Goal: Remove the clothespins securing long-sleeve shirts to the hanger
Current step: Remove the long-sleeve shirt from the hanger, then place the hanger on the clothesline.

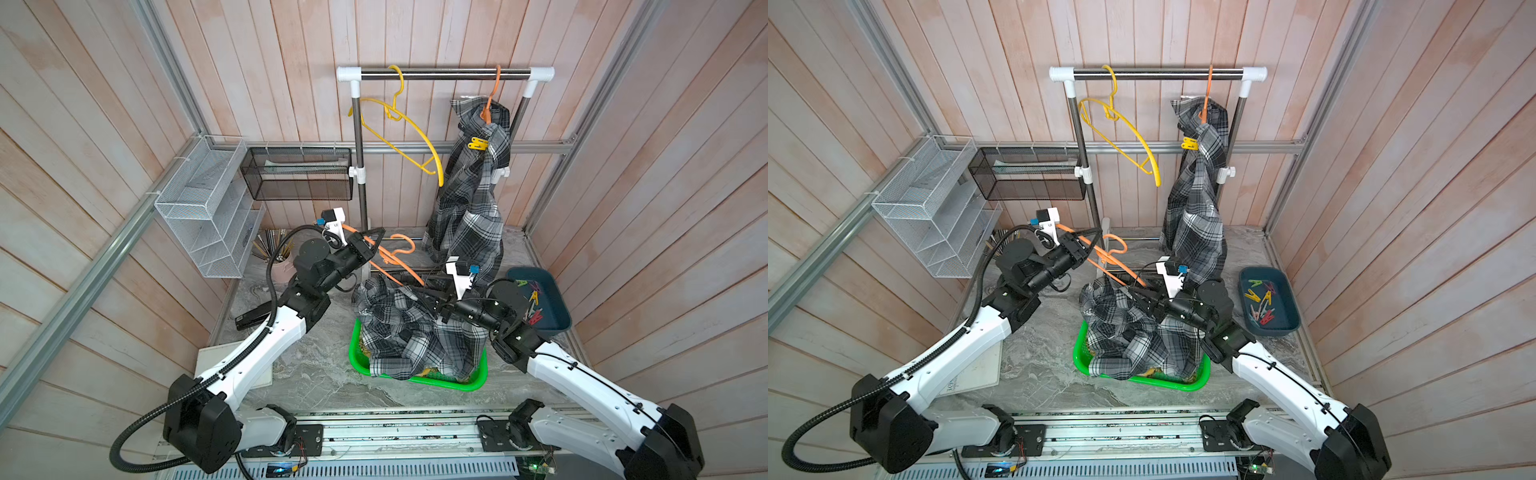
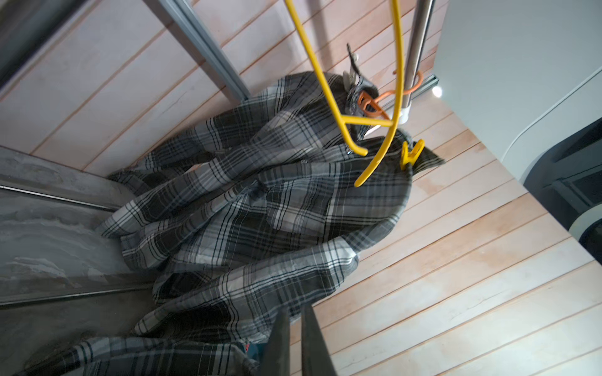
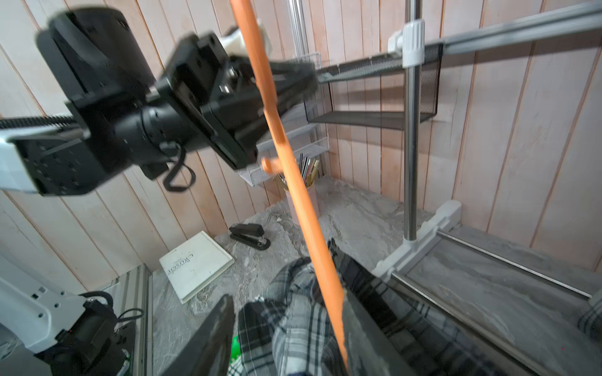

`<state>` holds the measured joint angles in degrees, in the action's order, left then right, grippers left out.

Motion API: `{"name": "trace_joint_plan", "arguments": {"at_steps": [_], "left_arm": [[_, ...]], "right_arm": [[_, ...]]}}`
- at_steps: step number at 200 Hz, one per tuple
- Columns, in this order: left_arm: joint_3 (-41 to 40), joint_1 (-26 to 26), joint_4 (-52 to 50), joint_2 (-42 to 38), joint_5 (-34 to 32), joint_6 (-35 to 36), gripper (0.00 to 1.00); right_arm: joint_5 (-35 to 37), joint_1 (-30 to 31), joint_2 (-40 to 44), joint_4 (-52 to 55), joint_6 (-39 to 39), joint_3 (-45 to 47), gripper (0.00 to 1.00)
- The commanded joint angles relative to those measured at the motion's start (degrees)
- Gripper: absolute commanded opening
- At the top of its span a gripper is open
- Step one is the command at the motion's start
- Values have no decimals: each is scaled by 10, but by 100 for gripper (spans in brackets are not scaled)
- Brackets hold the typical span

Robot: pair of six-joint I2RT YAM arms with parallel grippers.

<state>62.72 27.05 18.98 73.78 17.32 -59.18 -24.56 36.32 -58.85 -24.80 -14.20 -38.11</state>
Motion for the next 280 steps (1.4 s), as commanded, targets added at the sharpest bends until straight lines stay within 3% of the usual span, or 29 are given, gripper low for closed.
{"name": "trace_joint_plan", "arguments": {"at_steps": [1,56,80,107,148,193,280], "left_arm": [[5,-32,28,-29,-2,-10,0],[14,-128,26,-78,47,-51,0],[-4,-168,52,-91,78,-104,0],[-21,-199,79,-98,106,-154,0],[-31,-217,90,-108,127,-192,0],[-35,-232,95,-115,141,-218,0],[-39,-239,109,-109,147,-240,0]], "right_arm": [[18,2,13,-34,-35,47,55],[54,2,42,-52,-75,133,55],[61,2,83,-16,-41,101,56],[21,2,87,-17,-2,37,56],[-44,2,-5,-104,16,-60,56],[-101,2,-110,-129,36,-146,55],[-146,7,-220,-161,27,-209,54]]}}
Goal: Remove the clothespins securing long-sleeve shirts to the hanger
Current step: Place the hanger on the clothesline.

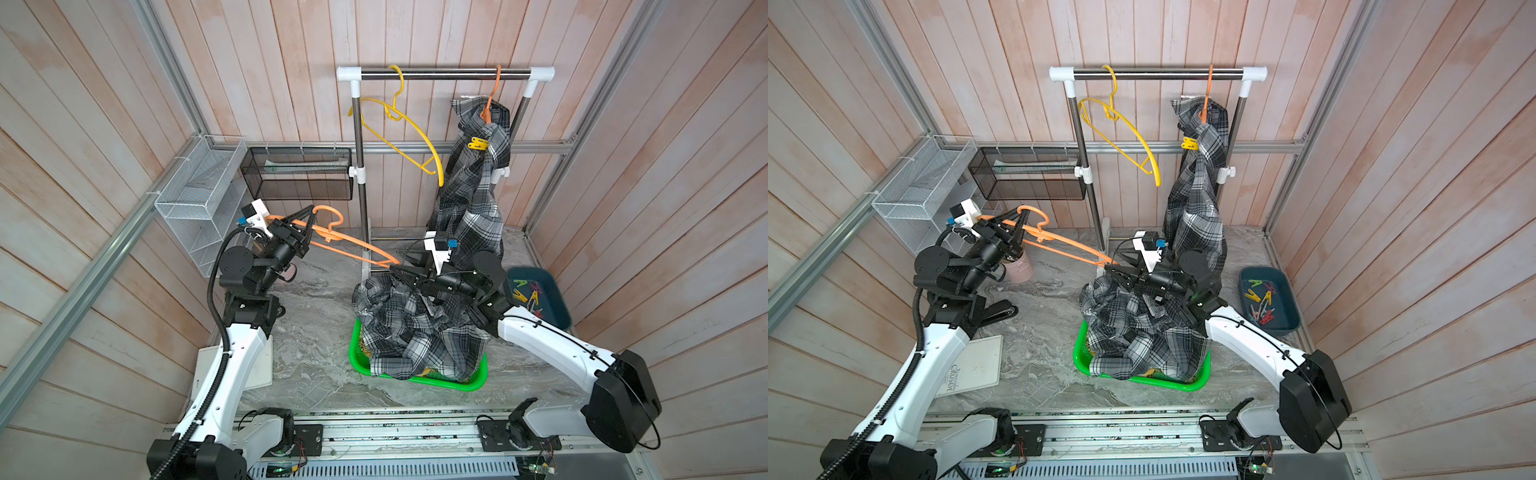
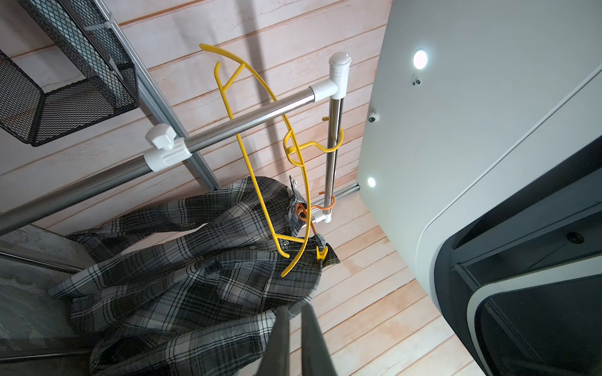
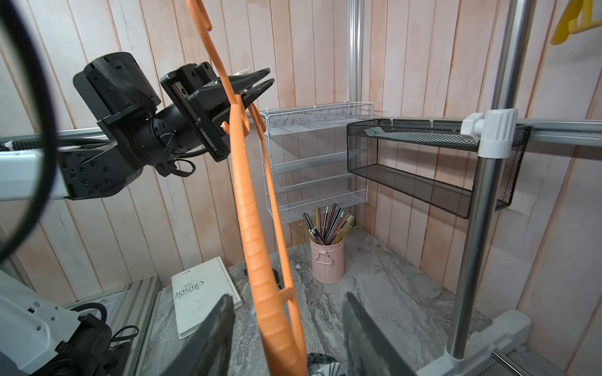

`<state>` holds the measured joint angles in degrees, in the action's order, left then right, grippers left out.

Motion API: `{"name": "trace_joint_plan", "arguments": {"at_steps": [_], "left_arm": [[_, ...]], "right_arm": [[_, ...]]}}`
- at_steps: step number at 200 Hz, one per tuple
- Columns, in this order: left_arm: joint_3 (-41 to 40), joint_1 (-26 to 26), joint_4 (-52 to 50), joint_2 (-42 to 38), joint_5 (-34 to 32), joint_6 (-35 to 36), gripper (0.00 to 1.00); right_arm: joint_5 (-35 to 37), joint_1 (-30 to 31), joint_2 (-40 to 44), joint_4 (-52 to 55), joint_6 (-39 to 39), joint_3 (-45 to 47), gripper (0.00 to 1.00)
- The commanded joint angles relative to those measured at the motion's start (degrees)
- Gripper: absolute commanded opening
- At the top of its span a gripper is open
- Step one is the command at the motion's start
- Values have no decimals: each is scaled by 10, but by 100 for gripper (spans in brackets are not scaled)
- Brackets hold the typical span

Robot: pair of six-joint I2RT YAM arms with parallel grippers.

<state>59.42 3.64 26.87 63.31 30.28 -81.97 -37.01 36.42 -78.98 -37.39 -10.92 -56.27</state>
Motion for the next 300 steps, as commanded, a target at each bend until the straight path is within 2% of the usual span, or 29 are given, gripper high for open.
{"name": "trace_joint_plan", "arguments": {"at_steps": [1,44,58,103,117,124,136,151,161,173,180,182,243,300], "left_arm": [[-6,-5,30,-4,18,-13,0],[-15,-6,50,3,25,-29,0],[-14,-6,53,6,29,-32,0],[-21,-7,74,14,45,-43,0],[-22,-10,82,18,50,-44,0],[-20,-11,84,20,54,-43,9],[-18,-13,85,22,59,-40,35],[-15,-15,85,20,61,-29,60],[-8,-16,80,18,61,-15,73],[2,-17,68,14,60,5,84],[4,-18,64,12,60,17,98],[5,-19,63,11,59,20,100],[-4,-58,24,-32,53,101,100],[39,-75,-157,-87,-19,361,100]], "right_arm": [[-21,6,-19,-36,-6,-28,54],[-24,11,-55,-45,-14,-57,49],[-25,13,-60,-44,-13,-64,39],[-32,15,-71,-5,-11,-91,0],[-26,15,-64,3,-13,-91,0],[-19,15,-59,8,-13,-90,0],[-1,16,-47,25,-11,-88,0],[31,15,-27,54,-7,-84,0],[52,15,-12,69,-8,-79,0],[84,15,10,89,-14,-73,0],[100,15,22,104,-15,-69,0],[102,15,26,109,-16,-68,0],[245,15,130,267,-20,-21,0],[389,15,212,409,-54,10,0]]}}
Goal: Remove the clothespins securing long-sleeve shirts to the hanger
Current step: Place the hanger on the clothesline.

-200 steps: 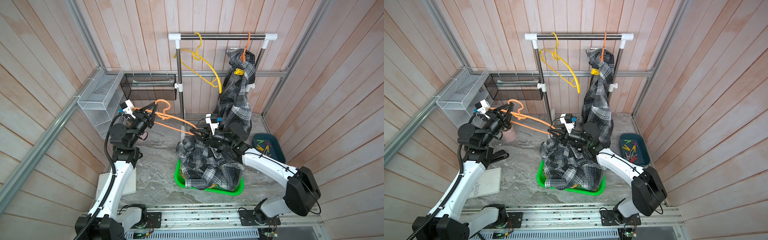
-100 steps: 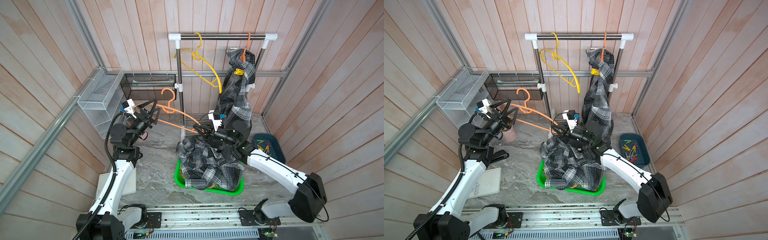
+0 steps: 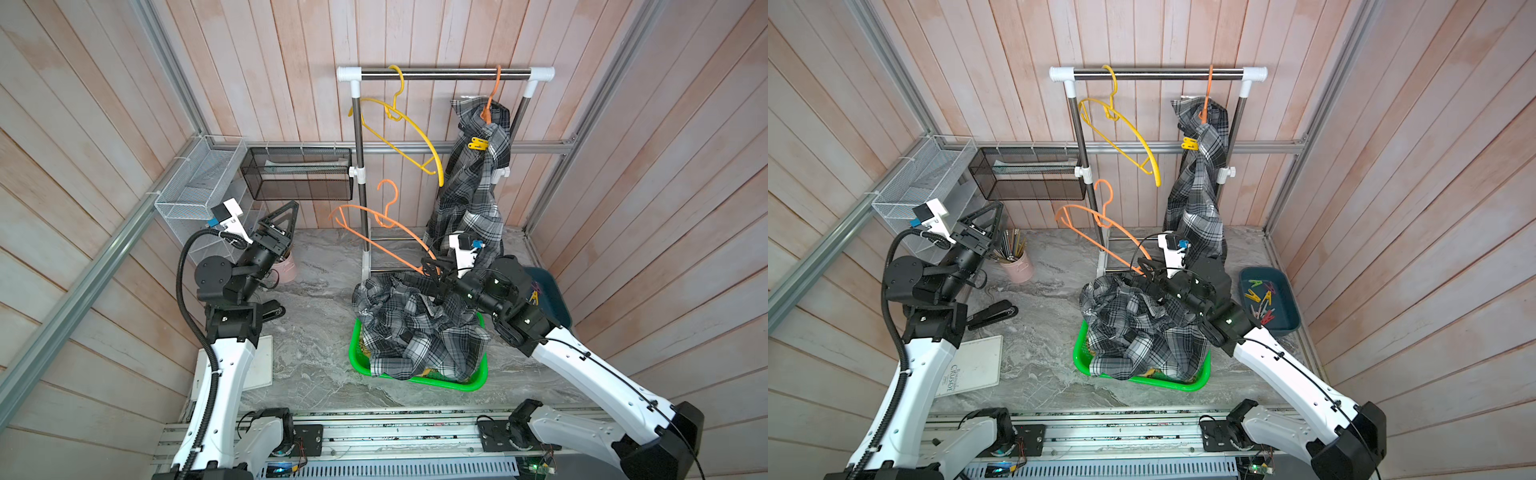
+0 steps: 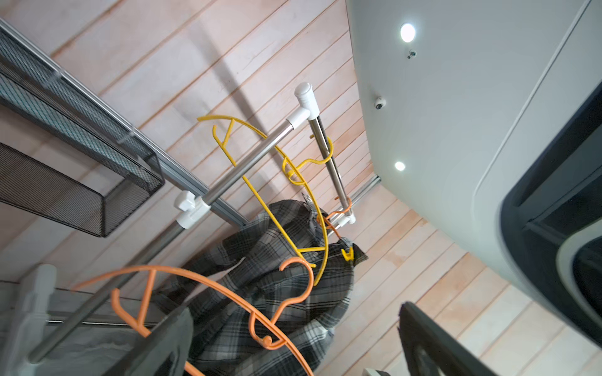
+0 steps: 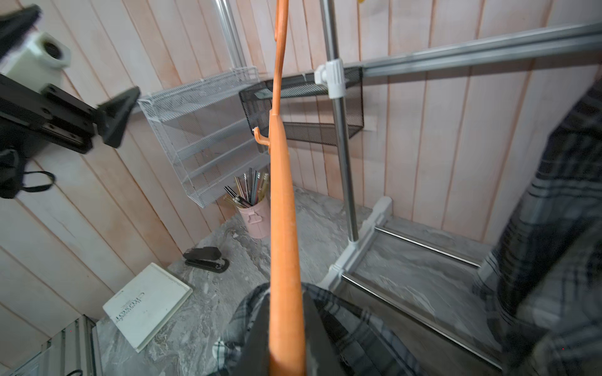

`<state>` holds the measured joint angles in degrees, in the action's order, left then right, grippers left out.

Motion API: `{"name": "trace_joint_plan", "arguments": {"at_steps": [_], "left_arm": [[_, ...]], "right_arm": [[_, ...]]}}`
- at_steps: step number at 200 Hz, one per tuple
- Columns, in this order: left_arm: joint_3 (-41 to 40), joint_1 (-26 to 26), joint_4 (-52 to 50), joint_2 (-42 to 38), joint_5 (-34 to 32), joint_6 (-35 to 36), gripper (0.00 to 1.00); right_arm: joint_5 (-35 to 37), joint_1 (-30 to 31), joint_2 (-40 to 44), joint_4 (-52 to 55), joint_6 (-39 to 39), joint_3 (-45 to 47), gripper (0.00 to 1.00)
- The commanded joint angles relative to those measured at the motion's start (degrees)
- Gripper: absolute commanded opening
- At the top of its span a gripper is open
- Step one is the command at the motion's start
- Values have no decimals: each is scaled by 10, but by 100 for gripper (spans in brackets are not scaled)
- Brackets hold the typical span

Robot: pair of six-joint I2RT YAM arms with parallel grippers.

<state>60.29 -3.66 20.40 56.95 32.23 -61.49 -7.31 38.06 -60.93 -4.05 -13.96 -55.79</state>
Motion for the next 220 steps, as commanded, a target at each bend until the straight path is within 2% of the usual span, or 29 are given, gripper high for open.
{"name": "trace_joint_plan", "arguments": {"at_steps": [1,25,43,122,144,168,220], "left_arm": [[30,-2,-94,-25,-40,160,100],[24,-2,-136,-45,-83,230,100],[18,-2,-155,-57,-106,256,100],[-20,-2,-169,-86,-127,278,100],[-25,-2,-163,-84,-133,284,100],[-35,-2,-147,-78,-133,282,100],[-39,-2,-142,-72,-134,291,100]], "right_arm": [[95,-2,32,78,-25,5,0],[153,-2,52,121,-40,-1,0],[182,-3,52,137,-48,-11,0],[319,-15,27,208,-54,-94,0],[324,-25,23,211,-31,-133,0],[315,-30,-19,221,-5,-203,0],[368,-30,-127,251,46,-350,0]]}}
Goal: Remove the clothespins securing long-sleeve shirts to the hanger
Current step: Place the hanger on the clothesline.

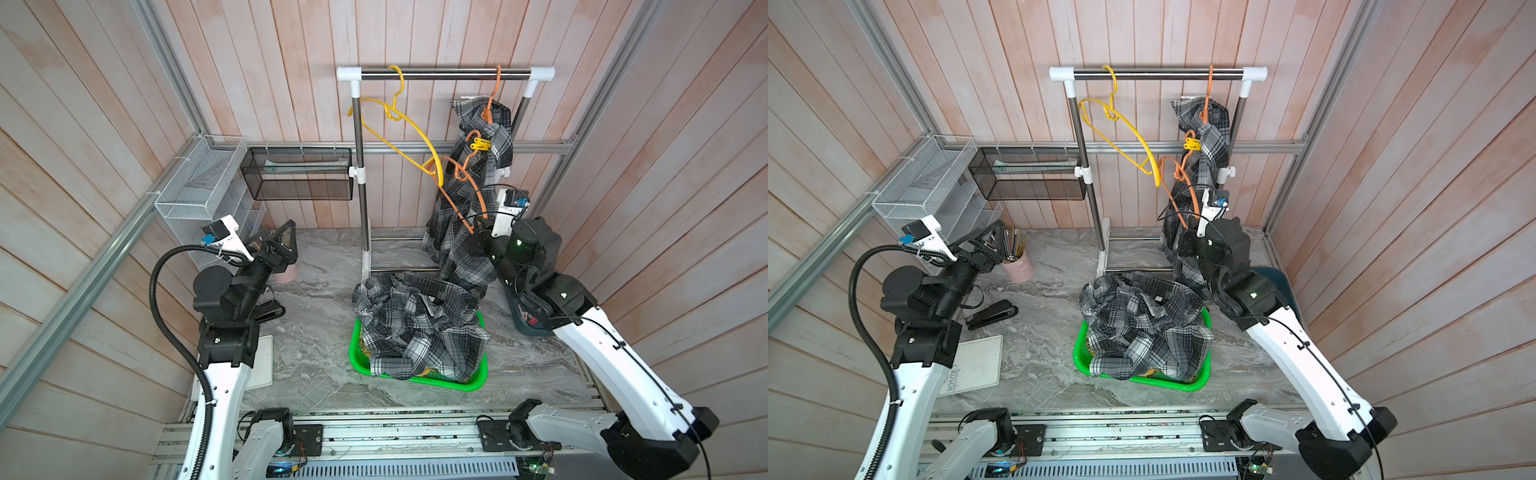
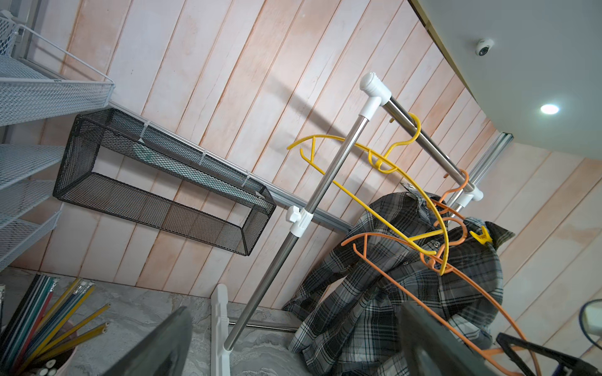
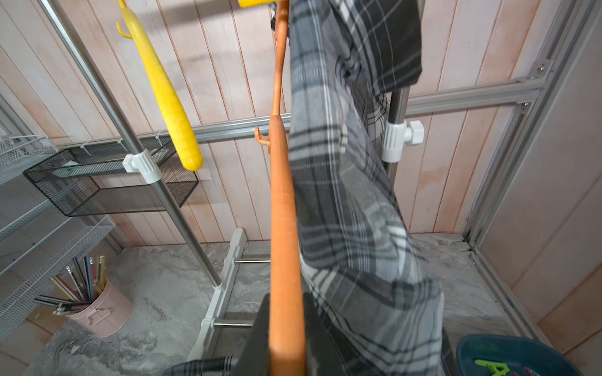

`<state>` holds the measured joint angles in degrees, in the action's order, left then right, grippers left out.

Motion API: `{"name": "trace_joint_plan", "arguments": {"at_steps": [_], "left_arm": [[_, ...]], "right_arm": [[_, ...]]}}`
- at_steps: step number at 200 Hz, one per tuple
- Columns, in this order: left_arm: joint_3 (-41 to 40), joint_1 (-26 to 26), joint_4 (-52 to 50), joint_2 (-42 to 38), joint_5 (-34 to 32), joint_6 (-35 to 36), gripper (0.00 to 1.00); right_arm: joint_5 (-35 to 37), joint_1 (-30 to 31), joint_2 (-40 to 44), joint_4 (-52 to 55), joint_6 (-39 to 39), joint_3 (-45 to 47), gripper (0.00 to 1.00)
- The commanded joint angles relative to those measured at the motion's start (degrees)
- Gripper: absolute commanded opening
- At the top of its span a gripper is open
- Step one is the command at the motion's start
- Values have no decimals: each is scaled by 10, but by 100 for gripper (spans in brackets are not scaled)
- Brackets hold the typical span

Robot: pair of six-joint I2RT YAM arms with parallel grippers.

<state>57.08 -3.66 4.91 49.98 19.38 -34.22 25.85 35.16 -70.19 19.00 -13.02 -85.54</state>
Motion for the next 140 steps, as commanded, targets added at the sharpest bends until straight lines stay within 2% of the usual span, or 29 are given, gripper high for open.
{"name": "trace_joint_plan", "arguments": {"at_steps": [1,81,140], "left_arm": [[-7,-2,13,-2,-6,19,100],[-16,-2,13,-3,-13,29,100],[-22,-2,13,-5,-10,27,100]], "right_arm": [[38,-1,-36,21,38,-56,0],[20,-1,-124,3,112,-202,0],[10,0,-208,25,159,-348,0]]}}
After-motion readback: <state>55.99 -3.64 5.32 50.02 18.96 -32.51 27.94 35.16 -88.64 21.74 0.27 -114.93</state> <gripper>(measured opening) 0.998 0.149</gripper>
